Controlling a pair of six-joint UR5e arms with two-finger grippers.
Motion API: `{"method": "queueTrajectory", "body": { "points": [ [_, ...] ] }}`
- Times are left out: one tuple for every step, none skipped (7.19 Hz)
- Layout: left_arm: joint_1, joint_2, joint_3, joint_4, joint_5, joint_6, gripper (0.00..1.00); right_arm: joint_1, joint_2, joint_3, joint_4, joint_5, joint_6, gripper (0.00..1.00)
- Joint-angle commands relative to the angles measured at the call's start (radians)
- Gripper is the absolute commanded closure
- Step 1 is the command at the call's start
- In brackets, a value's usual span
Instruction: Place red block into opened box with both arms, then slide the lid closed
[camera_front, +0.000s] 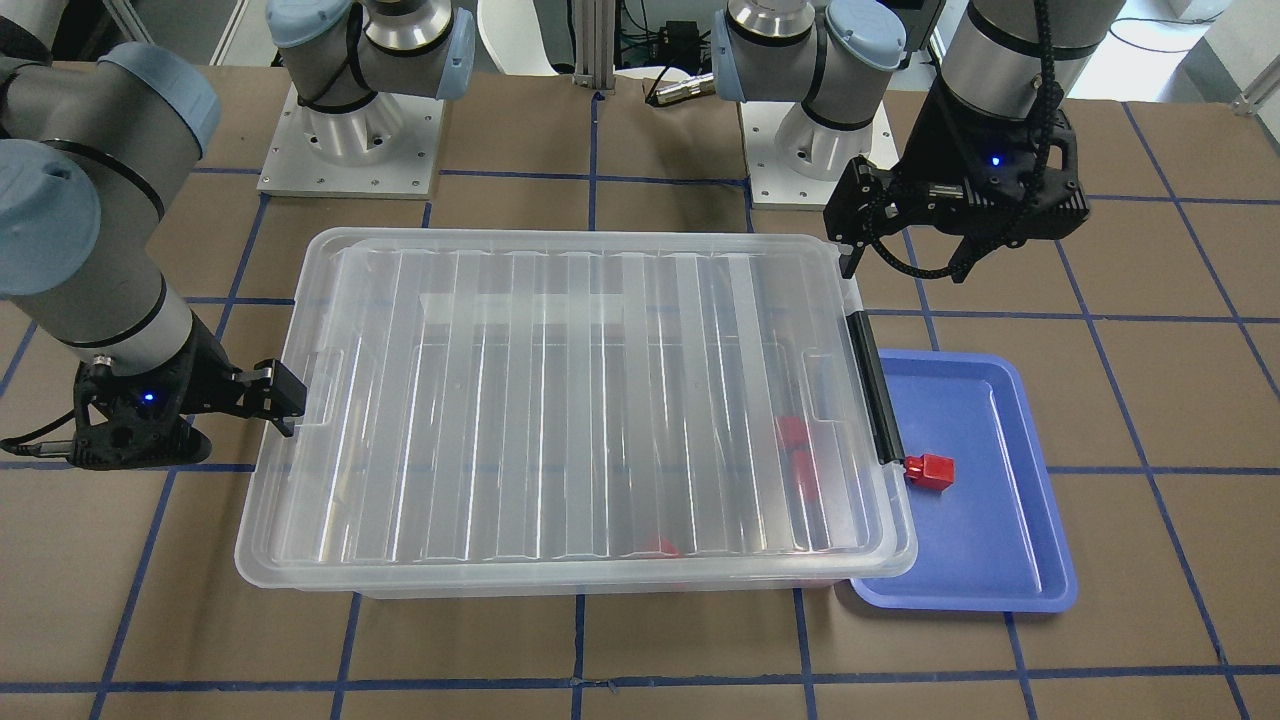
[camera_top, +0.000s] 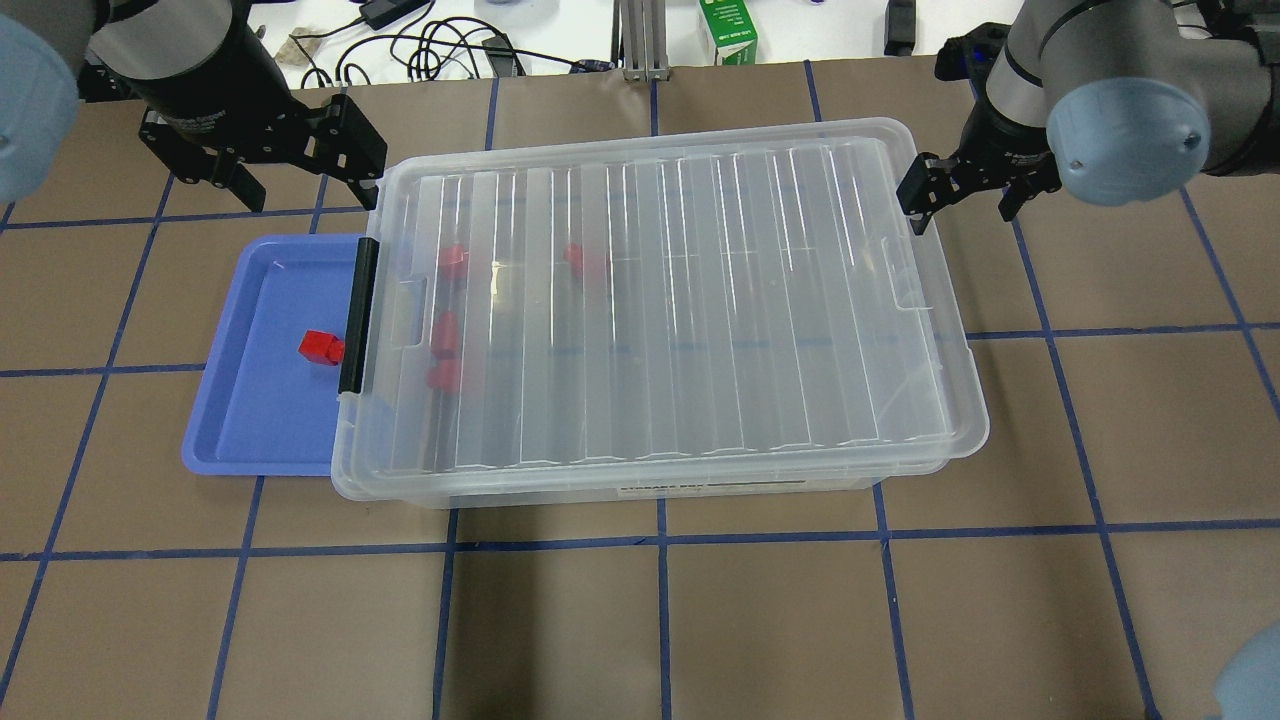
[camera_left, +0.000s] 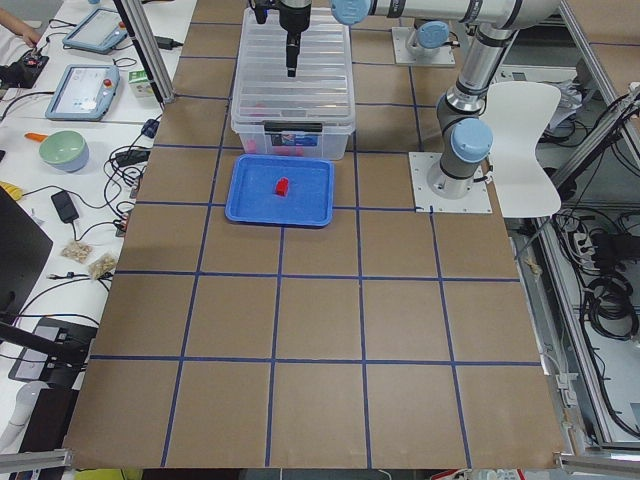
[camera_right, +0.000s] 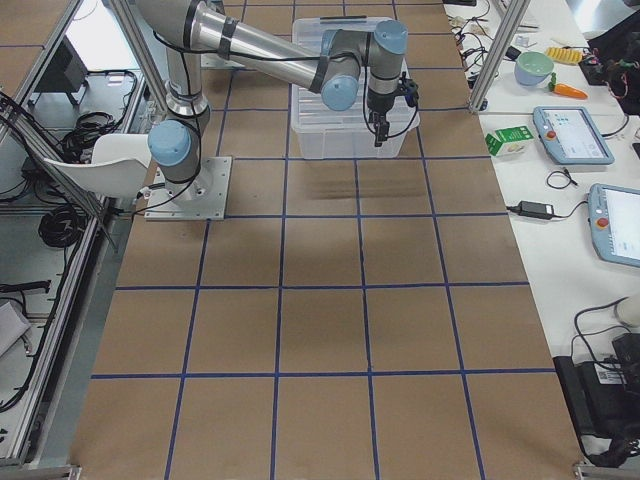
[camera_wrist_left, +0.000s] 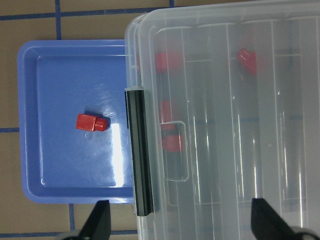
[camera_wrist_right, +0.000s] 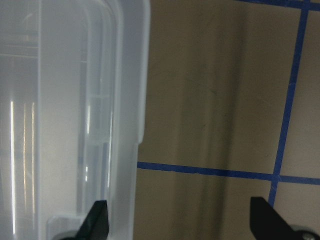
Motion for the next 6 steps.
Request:
{"method": "queueTrajectory", "body": {
  "points": [
    [0.000,0.001,-0.004,0.001,0.002,-0.001,0.00,-0.005,-0.001,0.002,0.000,-0.001,-0.014,0.00],
    [0.000,0.003,-0.004,0.001,0.002,0.001,0.00,-0.015,0.001,0.002,-0.002,-0.001,-0.050,0.00],
    [0.000,0.003,-0.005,0.001,0.002,0.001,0.00,-0.026,0.001,0.002,-0.002,-0.001,-0.057,0.00],
    [0.000,0.003,-0.004,0.001,0.002,0.001,0.00,-0.043,0.001,0.002,-0.002,0.000,-0.093,0.00],
    [0.000,0.003,-0.004,0.001,0.002,0.001,0.00,-0.063,0.001,0.002,-0.002,0.000,-0.115,0.00],
    [0.000,0.003,-0.005,0.001,0.002,0.001,0.00,-0.083,-0.001,0.002,-0.002,0.000,-0.151,0.00]
  ]
}}
